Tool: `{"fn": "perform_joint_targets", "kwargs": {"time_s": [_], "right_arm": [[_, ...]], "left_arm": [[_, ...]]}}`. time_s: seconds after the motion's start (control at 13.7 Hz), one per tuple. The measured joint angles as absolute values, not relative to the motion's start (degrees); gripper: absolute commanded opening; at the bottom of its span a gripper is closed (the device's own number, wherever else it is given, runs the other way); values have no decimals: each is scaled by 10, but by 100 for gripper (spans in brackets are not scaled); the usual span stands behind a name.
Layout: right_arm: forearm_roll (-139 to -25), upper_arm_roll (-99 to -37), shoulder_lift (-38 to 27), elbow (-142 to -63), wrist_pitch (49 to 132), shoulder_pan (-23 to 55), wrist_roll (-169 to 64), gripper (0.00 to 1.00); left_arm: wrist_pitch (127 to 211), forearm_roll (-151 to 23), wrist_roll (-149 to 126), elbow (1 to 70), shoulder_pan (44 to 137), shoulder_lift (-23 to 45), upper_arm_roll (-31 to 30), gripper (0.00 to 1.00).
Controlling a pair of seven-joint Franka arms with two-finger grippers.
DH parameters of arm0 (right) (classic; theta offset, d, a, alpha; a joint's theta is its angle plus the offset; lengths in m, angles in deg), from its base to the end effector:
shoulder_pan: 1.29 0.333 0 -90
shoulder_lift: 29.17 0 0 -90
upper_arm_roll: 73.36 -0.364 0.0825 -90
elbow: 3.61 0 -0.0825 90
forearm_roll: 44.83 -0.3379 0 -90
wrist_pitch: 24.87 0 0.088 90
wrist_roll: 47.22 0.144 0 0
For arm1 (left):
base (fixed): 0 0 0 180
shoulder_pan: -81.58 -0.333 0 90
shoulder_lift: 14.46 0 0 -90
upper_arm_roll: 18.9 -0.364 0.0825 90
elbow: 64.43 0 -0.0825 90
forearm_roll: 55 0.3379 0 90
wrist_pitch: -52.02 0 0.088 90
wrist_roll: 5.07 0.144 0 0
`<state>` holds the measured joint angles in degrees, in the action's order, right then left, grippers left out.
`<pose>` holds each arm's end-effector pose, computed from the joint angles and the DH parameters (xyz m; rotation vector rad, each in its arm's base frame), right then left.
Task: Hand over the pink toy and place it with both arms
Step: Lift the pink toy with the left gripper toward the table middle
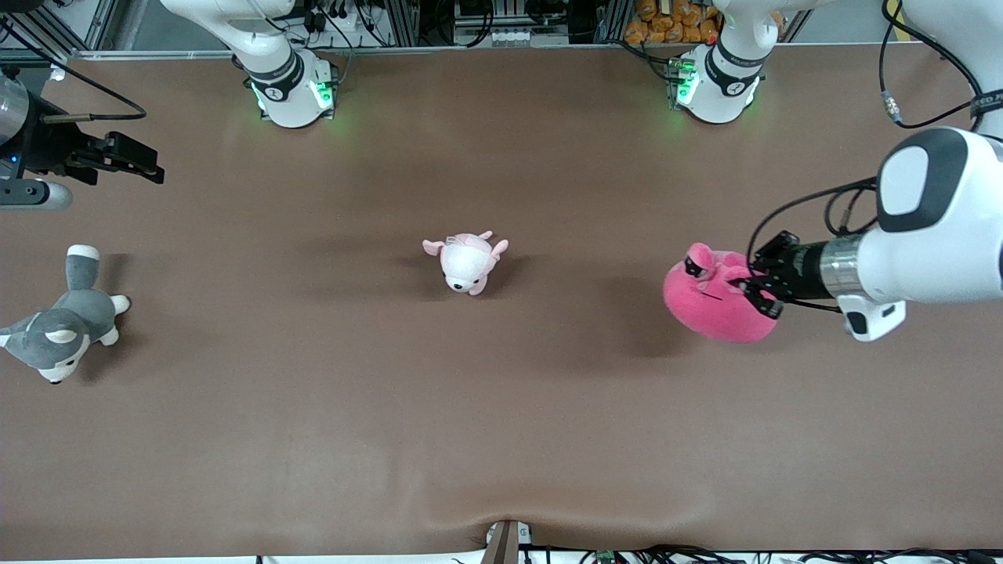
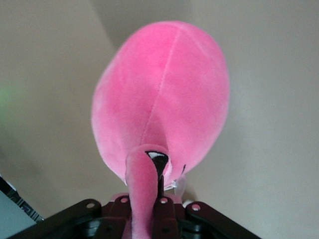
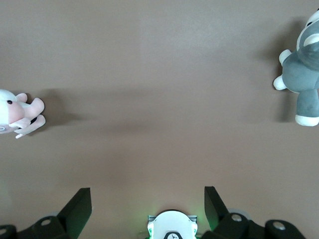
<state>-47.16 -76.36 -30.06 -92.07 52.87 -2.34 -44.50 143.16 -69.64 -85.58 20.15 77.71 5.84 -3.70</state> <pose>0.4726 0.0228 0.6382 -3.0974 0.0128 0.2687 0.5883 -0.1302 0.4919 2.4357 1.7526 -0.6182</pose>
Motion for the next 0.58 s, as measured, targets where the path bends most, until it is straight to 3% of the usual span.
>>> {"fn": "perform_joint_targets", "kwargs": {"time_s": [0.58], "right_arm": [[-527, -762, -293, -921, 518, -25, -343, 100]], "left_arm": [[1462, -742, -1149, 154, 822, 57, 60, 0]]}}
